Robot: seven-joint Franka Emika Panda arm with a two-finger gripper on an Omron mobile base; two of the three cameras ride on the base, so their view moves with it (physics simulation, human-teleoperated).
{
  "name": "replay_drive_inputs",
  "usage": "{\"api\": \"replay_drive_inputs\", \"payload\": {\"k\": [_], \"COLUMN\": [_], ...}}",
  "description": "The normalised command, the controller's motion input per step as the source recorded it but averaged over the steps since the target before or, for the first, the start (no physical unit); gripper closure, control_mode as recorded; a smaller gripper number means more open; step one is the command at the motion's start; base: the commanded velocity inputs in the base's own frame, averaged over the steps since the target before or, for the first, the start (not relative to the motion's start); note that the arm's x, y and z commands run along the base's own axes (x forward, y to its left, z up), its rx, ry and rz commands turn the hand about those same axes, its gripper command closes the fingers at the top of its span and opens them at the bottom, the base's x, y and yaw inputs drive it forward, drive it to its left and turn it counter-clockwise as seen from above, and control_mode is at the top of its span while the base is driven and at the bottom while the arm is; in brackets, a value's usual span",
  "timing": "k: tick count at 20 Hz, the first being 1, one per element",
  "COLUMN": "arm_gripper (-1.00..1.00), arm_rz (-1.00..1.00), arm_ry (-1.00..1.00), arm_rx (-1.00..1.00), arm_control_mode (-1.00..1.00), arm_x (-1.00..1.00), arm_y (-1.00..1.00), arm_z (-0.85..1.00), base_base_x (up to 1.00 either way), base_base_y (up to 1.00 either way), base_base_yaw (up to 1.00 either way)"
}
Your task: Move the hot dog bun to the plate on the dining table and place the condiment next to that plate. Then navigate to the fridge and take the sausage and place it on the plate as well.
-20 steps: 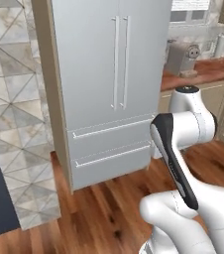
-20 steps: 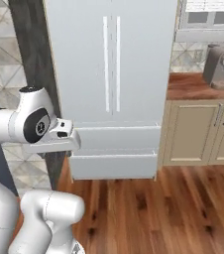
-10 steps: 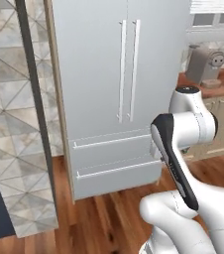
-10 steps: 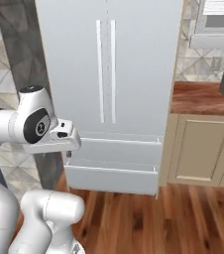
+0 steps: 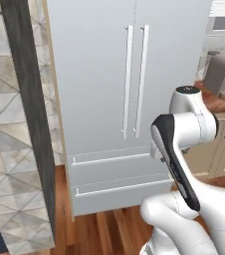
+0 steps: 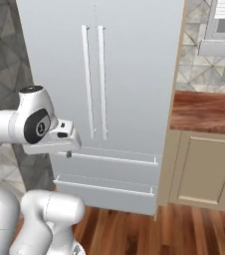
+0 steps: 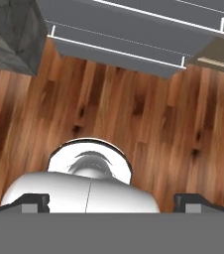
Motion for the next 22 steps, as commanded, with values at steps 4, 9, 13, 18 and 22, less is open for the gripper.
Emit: {"api": "replay_drive_inputs", "payload": {"k": [4, 9, 13, 18, 22], "arm_gripper": [-1.00, -1.00, -1.00, -1.00, -1.00], "arm_rz": [0.00, 0.00, 0.00, 0.00, 0.00], "arm_ry": [0.00, -0.13, -0.44, -0.49, -0.31], "arm_rx": [0.00, 0.13, 0.11, 0.03, 0.03], "arm_control_mode": [1.00, -1.00, -1.00, -1.00, -1.00], "arm_x": [0.00, -0.11, -0.29, 0.07, 0.63], "arm_y": [0.00, -0.10, -0.29, -0.07, -0.05], "arm_z": [0.00, 0.13, 0.32, 0.30, 0.31], "base_base_x": [0.52, 0.00, 0.00, 0.00, 0.00], "base_base_y": [-0.02, 0.00, 0.00, 0.00, 0.00], "base_base_yaw": [0.00, 0.00, 0.00, 0.00, 0.00]}}
